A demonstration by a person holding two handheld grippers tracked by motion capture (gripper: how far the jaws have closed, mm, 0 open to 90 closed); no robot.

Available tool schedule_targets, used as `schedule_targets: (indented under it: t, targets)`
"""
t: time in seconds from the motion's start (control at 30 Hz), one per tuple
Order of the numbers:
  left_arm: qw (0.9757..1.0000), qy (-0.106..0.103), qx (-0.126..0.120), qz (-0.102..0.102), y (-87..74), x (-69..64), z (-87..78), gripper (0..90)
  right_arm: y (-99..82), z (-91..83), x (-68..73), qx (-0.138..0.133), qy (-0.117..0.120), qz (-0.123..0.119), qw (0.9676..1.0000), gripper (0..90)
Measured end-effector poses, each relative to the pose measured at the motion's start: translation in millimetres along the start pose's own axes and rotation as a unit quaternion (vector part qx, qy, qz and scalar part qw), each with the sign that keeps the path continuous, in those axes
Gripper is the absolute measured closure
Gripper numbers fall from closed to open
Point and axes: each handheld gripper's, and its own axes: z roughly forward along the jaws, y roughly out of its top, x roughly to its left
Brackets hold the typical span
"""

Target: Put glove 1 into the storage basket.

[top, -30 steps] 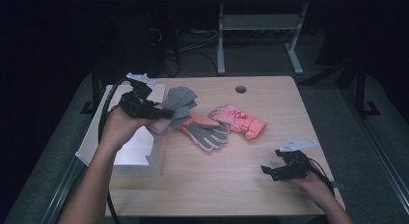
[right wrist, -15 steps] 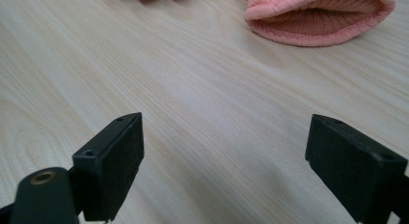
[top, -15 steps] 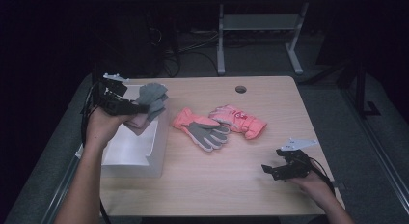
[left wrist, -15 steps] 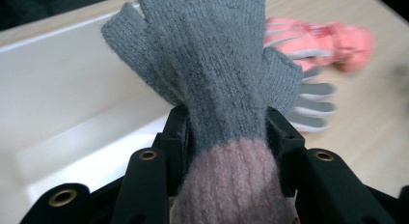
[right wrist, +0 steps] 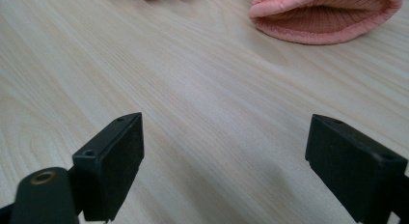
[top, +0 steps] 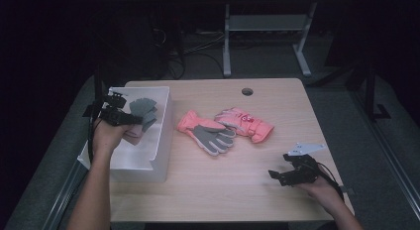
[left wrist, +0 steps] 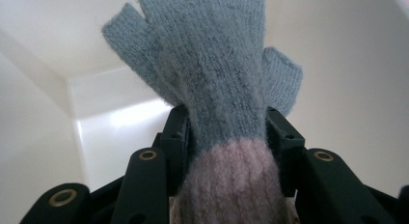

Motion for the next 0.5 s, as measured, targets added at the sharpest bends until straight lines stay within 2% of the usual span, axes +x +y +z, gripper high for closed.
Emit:
schedule_targets:
  t: [0.07,0.17,0.27,0.37,0.5]
  targets:
    - [0.9999,0.006,0.008,-0.006,-2.1,4.0,6.6,59.3,-0.9,-0.9,-0.8,0.000,0.001,-0.002,1.0000,13.3]
    - [0.9995,0.023,0.023,0.004,-5.4,7.4,16.2,59.2,-1.3,-2.3,-1.2,-0.002,0.000,0.002,1.0000,13.3]
    - [0.9989,0.028,0.037,0.007,-9.6,8.9,23.9,59.0,-0.8,-1.2,-1.5,0.001,0.001,-0.002,1.0000,13.3]
    - [0.9987,0.024,0.045,-0.005,-16.2,12.6,31.0,58.8,-1.5,-0.6,0.1,0.004,0.007,0.002,1.0000,13.5]
    - [0.9974,0.033,0.063,-0.005,-23.2,17.6,40.2,58.0,-2.4,-1.3,-0.8,0.003,0.007,-0.001,1.0000,13.5]
